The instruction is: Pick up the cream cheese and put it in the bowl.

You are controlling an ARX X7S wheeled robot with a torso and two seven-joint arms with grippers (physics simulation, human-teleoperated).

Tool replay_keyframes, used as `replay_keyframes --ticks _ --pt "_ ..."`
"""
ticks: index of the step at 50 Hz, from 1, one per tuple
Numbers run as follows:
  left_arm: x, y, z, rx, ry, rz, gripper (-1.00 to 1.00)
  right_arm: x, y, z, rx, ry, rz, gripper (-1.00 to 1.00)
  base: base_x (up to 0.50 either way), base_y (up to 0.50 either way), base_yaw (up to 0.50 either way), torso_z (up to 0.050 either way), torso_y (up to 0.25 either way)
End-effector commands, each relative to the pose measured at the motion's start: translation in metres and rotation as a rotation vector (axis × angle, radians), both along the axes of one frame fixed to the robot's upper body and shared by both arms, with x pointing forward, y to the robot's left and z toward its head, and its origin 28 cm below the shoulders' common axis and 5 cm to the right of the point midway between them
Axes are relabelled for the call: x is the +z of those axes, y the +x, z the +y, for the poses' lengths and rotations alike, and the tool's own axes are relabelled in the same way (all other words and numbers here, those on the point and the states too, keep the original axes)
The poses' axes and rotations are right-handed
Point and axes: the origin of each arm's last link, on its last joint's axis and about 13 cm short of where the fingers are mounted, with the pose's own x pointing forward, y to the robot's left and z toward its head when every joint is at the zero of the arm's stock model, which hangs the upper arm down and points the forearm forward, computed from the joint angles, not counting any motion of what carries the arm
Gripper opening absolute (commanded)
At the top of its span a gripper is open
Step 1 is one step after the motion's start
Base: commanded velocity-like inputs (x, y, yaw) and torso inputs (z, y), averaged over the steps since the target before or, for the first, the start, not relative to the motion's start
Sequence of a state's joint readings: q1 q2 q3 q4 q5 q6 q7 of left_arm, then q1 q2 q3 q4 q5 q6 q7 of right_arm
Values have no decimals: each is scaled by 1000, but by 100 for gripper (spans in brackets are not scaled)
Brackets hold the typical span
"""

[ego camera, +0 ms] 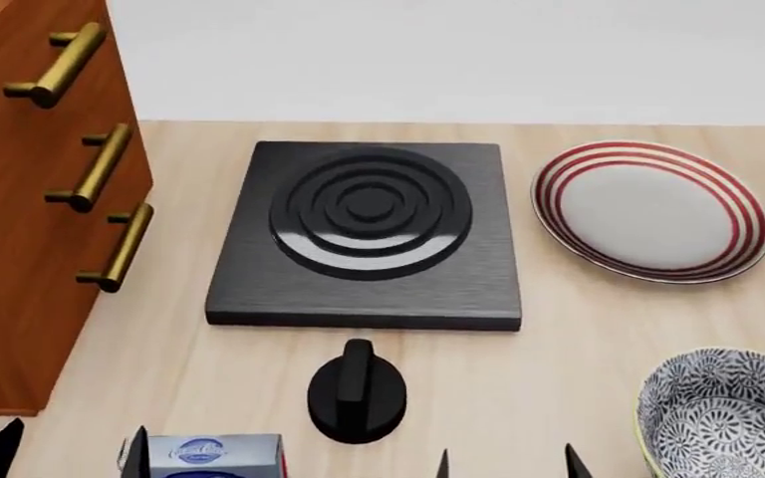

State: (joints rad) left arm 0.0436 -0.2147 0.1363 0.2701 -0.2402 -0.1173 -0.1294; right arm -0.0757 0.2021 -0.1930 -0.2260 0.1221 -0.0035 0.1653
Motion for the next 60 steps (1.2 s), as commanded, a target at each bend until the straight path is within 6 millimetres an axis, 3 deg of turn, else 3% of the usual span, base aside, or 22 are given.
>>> replay_keyframes --ticks 1,8,14,33,44,49,55,60 --pt "22 -5 4 -91 -28 13 100 3 -2 2 9 -18 -8 100 0 0 0 0 0" --pt "62 -3 6 -112 -13 -80 100 14 -3 2 14 -35 -34 100 0 0 0 0 0" --pt "83 -3 10 -99 12 -129 100 23 -4 -1 12 -33 -62 100 0 0 0 0 0" --pt "86 3 13 -142 20 -89 100 34 -11 -1 48 -20 -84 100 0 0 0 0 0" --pt "88 2 16 -130 8 -100 100 41 -1 -4 117 17 -58 100 0 0 0 0 0" --pt "90 0 18 -123 4 -110 100 56 8 -6 266 27 -69 100 0 0 0 0 0" --pt "94 -3 20 -113 1 -125 100 79 21 -11 315 81 -49 100 0 0 0 0 0" --pt "94 -4 22 -107 2 -128 100 93 36 -12 505 89 2 100 0 0 0 0 0"
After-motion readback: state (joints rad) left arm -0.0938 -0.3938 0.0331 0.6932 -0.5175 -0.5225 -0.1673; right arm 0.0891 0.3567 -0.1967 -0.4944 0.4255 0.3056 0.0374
